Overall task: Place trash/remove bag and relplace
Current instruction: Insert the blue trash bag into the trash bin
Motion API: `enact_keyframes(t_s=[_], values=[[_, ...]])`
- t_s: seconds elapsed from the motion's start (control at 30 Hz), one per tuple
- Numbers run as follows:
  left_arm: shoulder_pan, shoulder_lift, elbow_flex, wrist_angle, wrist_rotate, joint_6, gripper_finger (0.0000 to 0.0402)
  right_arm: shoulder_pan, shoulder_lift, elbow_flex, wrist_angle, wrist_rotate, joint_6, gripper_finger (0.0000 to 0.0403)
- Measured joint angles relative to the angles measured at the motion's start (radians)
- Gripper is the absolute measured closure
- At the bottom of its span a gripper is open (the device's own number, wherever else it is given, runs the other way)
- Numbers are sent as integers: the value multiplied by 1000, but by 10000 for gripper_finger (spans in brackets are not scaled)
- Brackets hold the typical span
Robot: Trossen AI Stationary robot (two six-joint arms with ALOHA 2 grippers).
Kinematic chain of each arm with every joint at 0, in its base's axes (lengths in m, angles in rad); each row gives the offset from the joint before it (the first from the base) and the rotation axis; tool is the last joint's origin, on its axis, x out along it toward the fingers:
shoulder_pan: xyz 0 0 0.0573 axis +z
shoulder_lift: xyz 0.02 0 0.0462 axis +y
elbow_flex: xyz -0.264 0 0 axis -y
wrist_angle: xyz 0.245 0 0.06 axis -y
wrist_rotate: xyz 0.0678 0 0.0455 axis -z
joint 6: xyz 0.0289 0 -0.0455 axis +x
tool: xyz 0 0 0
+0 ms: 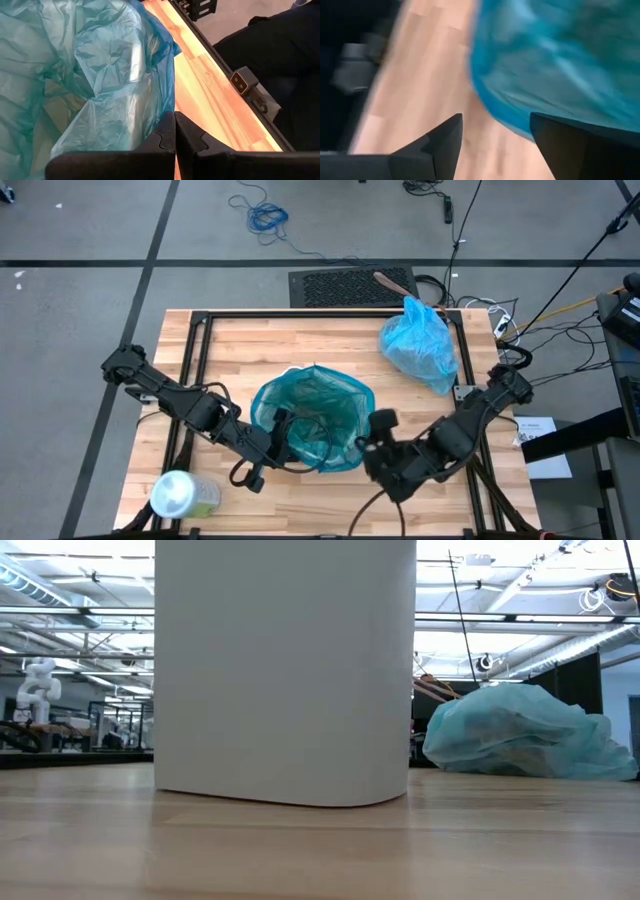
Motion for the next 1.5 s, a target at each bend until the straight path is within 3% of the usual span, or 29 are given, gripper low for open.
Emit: enact_keyframes(t_s=[0.2, 0.47, 0.57, 0.87, 1.27, 1.5], values=[[0, 0, 0, -3, 0, 0, 402, 17, -8, 87, -241, 299, 176, 230], [-2, -1, 0, -20, -20, -25, 402, -12, -74, 78, -238, 440, 140, 391], [-3, -1, 0, -20, -21, -23, 402, -36, -85, 78, -238, 474, 123, 393], [-6, 0, -2, -35, -22, -26, 402, -155, -83, -5, -232, 437, 159, 402], [-35, 1, -3, -35, -37, -29, 401, -152, -82, -233, -127, 386, 253, 403], [-37, 1, -3, -31, -46, -29, 402, -153, -82, -292, -94, 364, 280, 403]])
